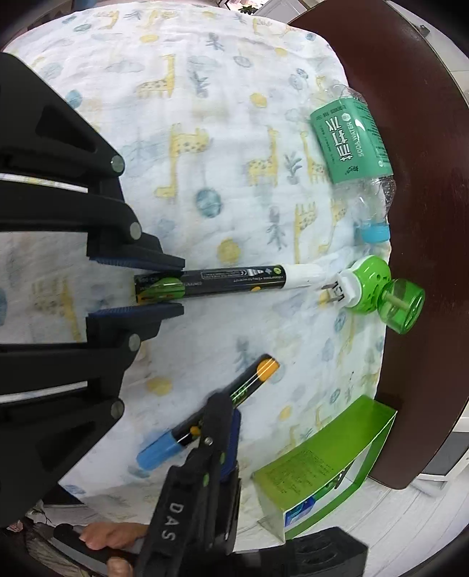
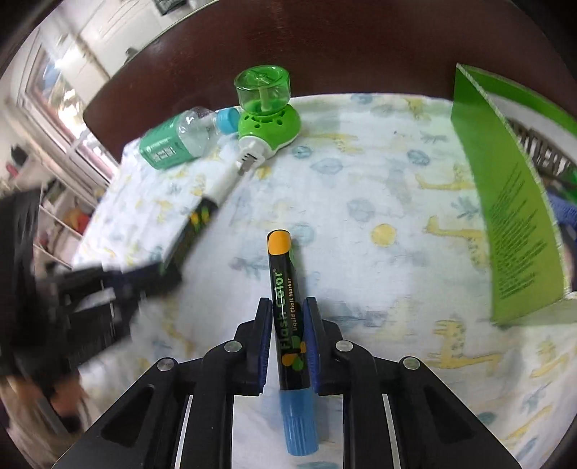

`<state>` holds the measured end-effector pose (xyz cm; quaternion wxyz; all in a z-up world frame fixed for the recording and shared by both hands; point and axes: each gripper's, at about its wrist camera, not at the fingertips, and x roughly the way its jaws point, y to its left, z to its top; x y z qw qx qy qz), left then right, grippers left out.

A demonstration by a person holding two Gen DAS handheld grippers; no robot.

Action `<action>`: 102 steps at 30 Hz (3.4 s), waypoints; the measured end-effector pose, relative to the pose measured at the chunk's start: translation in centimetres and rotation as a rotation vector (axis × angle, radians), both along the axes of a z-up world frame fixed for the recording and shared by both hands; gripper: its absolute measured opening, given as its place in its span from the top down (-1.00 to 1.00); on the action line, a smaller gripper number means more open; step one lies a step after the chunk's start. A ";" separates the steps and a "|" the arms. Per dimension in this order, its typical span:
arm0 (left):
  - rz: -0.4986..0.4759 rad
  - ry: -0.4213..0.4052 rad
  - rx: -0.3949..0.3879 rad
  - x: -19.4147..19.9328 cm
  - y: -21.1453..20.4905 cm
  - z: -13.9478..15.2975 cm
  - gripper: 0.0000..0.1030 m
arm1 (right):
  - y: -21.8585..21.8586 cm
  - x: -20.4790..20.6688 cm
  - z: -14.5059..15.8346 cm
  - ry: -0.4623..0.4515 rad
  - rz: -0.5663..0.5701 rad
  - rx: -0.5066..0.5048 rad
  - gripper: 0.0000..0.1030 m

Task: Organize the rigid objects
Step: 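Grasp the orange-capped marker with the right gripper while the left grasps the white-capped black pen, then carry the marker with the right gripper while the left carries the pen over the green box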

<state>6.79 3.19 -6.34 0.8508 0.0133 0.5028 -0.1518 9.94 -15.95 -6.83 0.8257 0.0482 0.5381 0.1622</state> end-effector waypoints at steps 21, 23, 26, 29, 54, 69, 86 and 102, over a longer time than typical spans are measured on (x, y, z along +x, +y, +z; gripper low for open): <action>0.024 -0.073 -0.029 4.4 -3.6 1.7 0.73 | 0.6 -3.5 1.8 -0.109 0.035 -0.139 0.64; 0.014 -0.096 -0.029 3.6 -3.8 2.8 0.73 | 0.0 -3.5 3.0 -0.134 0.019 -0.123 0.64; -0.011 -0.132 -0.025 3.1 -4.9 4.5 0.73 | -1.0 -3.5 4.4 -0.165 -0.009 -0.096 0.64; -0.033 -0.156 -0.020 2.2 -5.3 5.8 0.73 | -2.3 -3.7 5.8 -0.191 -0.032 -0.070 0.64; -0.110 -0.174 0.039 1.0 -10.7 6.6 0.73 | -6.6 -3.9 10.5 -0.314 -0.116 0.015 0.74; -0.141 -0.185 0.047 0.9 -11.0 6.6 0.72 | -6.9 -6.3 8.6 -0.208 0.048 -0.202 0.62; -0.120 -0.154 0.036 0.0 -9.8 5.4 0.72 | -6.7 -11.8 1.4 -0.074 0.086 -0.248 0.66; -0.254 -0.273 -0.024 1.7 -19.5 13.2 0.72 | -15.6 -5.1 15.2 -0.369 -0.268 -0.085 0.66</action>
